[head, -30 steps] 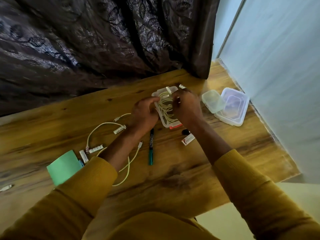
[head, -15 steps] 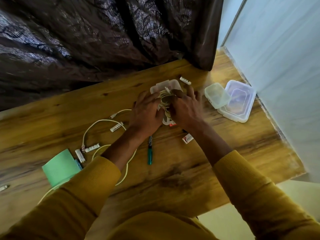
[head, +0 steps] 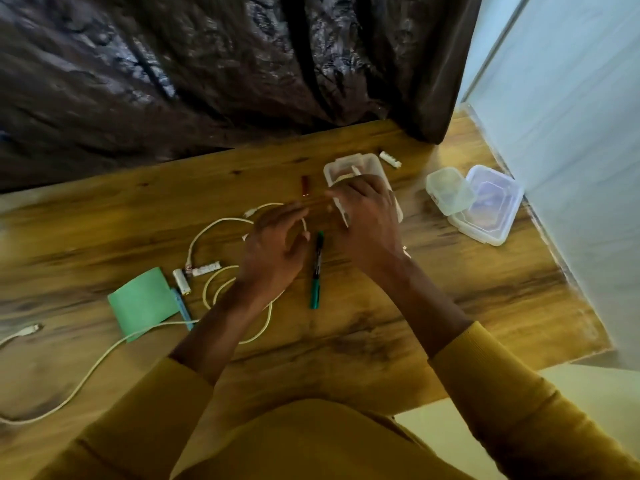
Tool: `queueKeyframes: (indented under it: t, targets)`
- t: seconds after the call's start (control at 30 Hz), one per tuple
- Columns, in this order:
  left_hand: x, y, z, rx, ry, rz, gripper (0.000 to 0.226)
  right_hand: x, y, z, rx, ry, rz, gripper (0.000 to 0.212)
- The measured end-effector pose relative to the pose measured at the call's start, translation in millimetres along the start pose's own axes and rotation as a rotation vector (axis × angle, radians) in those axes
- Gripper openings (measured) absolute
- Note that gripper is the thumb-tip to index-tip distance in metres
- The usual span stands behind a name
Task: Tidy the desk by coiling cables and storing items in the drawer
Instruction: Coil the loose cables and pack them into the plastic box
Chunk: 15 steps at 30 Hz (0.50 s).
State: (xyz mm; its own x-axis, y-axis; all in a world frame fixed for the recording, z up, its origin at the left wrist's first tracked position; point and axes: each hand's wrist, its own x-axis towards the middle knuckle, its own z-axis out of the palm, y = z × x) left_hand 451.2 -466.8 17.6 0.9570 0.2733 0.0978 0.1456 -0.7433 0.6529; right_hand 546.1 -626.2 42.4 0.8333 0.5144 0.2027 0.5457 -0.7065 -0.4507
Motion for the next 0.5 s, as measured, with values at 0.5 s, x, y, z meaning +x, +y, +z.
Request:
queueKeyframes:
  t: [0.5]
  targets:
    - [-148, -89, -72, 0.008, 0.195, -0.252, 0.040, -81, -123, 83, 0.161, -0.173, -0.210, 0.027]
